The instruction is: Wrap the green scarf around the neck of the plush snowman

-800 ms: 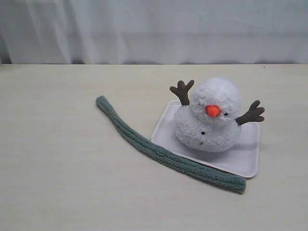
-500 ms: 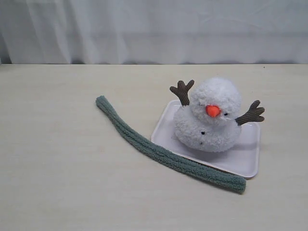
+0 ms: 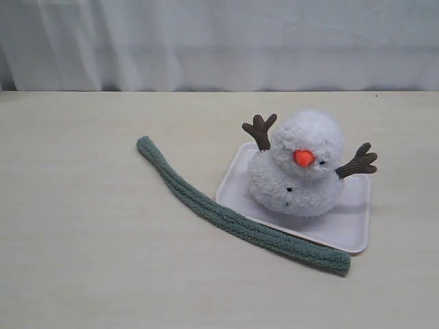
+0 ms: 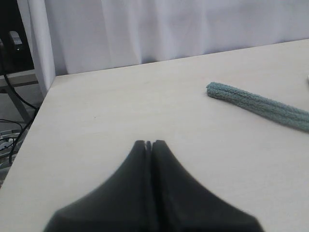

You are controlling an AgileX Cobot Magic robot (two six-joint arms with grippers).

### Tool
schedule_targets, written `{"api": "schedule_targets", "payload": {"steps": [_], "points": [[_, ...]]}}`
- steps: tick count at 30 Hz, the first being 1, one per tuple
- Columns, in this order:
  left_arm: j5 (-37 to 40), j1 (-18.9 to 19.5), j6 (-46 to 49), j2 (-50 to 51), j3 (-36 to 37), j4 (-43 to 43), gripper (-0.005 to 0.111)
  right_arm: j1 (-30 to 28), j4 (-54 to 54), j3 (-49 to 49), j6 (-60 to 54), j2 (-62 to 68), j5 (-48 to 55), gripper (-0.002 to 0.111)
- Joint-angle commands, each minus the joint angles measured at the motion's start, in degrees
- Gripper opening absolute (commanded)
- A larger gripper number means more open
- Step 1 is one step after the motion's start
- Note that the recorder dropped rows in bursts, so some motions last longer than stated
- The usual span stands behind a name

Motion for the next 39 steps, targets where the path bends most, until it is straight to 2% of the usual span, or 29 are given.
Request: {"api": "schedule_targets", "payload": {"steps": [1,5,7,10,13,19,23,25,27,28,32,34,39], "points": [[-0.4,0.06,-0.22,-0.16,0.19,-0.21,0.0,-0.06,4.47,0.04,3.73,-0.29,-22.02,0.004],[-0.4,0.06,-0.22,-0.16,0.19,-0.21,0.0,-0.06,1.34,0.04,3.94,-0.29,-34.94,0.004],[-0.4,0.06,-0.22,-0.16,0.19,-0.21,0.0,-0.06,1.22,-0.84,7.31,-0.29,-32.25,0.004],[-0.4,0.06,-0.22,-0.16,0.19,-0.21,0.0,-0.06,-0.25,-7.36,15.11,-0.29,-13.52,0.004],[-0.4,0.06,-0.22,-0.16,0.19,-0.21,0.0,-0.06,-6.39,-15.94,17.69,-0.29,6.52,0.005],[-0.4,0.06,-0.22,-0.16,0.19,-0.21,0.0,-0.06,-9.17,-30.58,15.89,5.48,37.18,0.022],[-0.4,0.06,-0.22,-0.16,0.19,-0.21,0.0,-0.06,-2.32,-38.41,6.09,13.37,55.68,0.035],[-0.4,0.06,-0.22,-0.16,0.19,-0.21,0.0,-0.06,4.63,-41.34,-0.19,17.94,62.02,0.041],[-0.4,0.06,-0.22,-0.16,0.19,-0.21,0.0,-0.06,10.27,-42.79,-5.54,21.86,65.28,0.044],[-0.4,0.06,-0.22,-0.16,0.19,-0.21,0.0,-0.06,16.4,-43.16,-9.8,23.81,66.71,0.047],[-0.4,0.06,-0.22,-0.16,0.19,-0.21,0.0,-0.06,33.85,-43.04,-30.61,30.37,70.41,0.055],[-0.4,0.06,-0.22,-0.16,0.19,-0.21,0.0,-0.06,41.04,-42.48,-40.76,33.54,74.36,0.054],[-0.4,0.06,-0.22,-0.16,0.19,-0.21,0.0,-0.06,50.54,-39.07,-54.31,40.15,77.07,0.054]]}}
